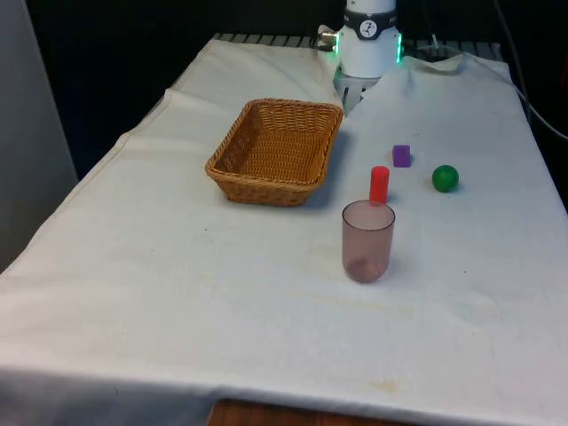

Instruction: Pick up the triangular block and place it into the basket.

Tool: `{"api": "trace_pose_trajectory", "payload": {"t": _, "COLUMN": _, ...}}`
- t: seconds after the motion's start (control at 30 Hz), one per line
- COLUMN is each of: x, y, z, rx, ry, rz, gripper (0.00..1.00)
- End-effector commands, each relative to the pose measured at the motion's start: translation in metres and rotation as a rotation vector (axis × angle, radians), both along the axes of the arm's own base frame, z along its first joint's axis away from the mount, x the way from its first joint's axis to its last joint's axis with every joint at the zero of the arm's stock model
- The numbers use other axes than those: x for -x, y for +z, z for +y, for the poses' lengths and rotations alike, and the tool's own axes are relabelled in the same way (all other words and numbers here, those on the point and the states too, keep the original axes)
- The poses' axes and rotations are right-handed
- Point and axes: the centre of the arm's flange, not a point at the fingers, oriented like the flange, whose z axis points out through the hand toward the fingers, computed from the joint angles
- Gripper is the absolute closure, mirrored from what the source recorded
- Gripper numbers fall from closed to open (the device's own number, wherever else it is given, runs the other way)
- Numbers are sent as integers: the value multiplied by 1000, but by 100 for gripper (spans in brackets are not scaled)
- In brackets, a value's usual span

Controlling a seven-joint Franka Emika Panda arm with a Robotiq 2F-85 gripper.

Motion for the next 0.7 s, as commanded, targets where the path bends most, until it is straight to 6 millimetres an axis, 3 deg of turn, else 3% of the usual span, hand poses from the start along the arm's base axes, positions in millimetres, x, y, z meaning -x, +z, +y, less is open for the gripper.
{"api": "trace_pose_trajectory", "payload": {"t": 0.0, "x": 0, "y": 0, "z": 0, "rx": 1, "ry": -1, "rz": 0, "gripper": 0}}
{"api": "trace_pose_trajectory", "payload": {"t": 0.3, "x": 12, "y": -3, "z": 5, "rx": 9, "ry": 1, "rz": -3, "gripper": 0}}
{"api": "trace_pose_trajectory", "payload": {"t": 0.67, "x": 47, "y": -22, "z": 4, "rx": 6, "ry": 7, "rz": -56, "gripper": 0}}
